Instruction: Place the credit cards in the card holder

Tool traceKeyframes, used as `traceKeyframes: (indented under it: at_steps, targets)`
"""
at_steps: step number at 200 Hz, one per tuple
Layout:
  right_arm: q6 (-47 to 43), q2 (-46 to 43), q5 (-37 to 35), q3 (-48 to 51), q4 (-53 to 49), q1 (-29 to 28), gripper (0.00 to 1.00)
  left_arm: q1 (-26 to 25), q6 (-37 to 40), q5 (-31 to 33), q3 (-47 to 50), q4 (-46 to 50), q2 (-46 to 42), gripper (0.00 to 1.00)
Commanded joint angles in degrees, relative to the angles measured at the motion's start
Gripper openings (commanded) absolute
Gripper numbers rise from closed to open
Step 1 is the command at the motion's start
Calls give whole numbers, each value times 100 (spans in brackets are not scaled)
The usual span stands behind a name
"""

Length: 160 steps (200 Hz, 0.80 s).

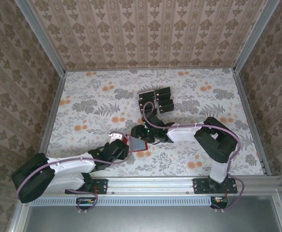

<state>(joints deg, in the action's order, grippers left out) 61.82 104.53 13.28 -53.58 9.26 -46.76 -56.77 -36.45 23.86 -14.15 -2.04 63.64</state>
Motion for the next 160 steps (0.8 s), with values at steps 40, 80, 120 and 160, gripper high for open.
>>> traceKeyframes:
  at_steps: [40,80,120,160]
  targets:
    - [-171,153,232,-166,-256,-76,60,79,-82,128,90,167,-154,63]
    - [-183,190,303,-231,-284,-106,60,129,-73,102,96,182,-285,63]
    - [-218,98,325,-391,-434,-183,60,180,-146,142,88,408,-681,63]
    - [-321,-42,254,-681,-802,-312,60,283,-600,558,-95,1503,-1548,69]
